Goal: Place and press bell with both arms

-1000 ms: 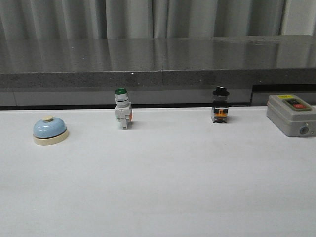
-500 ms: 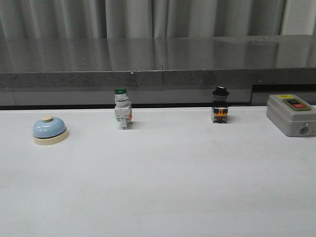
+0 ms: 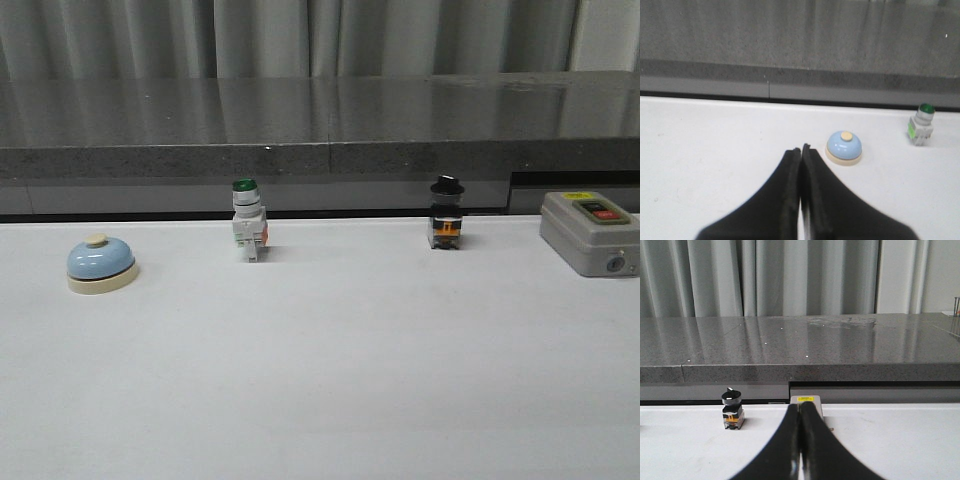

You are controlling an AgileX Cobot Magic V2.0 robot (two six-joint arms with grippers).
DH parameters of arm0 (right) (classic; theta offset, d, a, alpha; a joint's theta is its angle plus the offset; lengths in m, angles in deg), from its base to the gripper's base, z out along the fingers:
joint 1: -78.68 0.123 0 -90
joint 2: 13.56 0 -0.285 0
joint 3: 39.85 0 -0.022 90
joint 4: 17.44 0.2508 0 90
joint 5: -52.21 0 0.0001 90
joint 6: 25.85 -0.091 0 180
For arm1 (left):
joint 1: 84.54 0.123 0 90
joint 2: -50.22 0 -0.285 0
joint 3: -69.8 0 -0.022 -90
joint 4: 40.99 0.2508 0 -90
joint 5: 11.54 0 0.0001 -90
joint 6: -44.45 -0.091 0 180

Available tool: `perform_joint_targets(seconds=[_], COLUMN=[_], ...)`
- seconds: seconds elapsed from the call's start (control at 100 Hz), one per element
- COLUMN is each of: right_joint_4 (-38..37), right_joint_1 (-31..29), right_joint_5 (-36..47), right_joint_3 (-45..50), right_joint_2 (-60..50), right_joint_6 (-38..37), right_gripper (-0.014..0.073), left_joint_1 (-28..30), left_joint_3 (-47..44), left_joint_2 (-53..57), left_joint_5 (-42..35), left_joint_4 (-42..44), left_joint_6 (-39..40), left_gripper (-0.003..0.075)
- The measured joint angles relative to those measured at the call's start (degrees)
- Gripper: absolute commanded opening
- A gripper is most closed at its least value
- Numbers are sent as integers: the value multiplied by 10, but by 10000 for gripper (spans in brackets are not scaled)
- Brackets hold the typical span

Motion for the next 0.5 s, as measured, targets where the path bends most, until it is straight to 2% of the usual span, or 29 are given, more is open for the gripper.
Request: perform_joint_targets(seconds=[0.16,0.26,0.33,0.45,0.5], right_joint_4=[0,0,0,0,0], right_joint_1=[0,0,0,0,0], right_joint_5=[0,0,0,0,0], right_joint_3=[0,0,0,0,0], right_joint_2=[0,0,0,0,0], right_joint_6=[0,0,0,0,0], right_gripper=[-60,-60,-60,-60,-60], left_joint_1=[0,0,0,0,0], left_joint_3=[80,118,142,176,190], left_joint_2=[-108,-165,-202,-258,-283], left_joint_5=[57,62,62,63,63], left_joint_4=[0,-1,-5,-33,-49], left_joint_6=[-9,-28,-51,-69,-70], left_gripper=[-16,52,162,454,546])
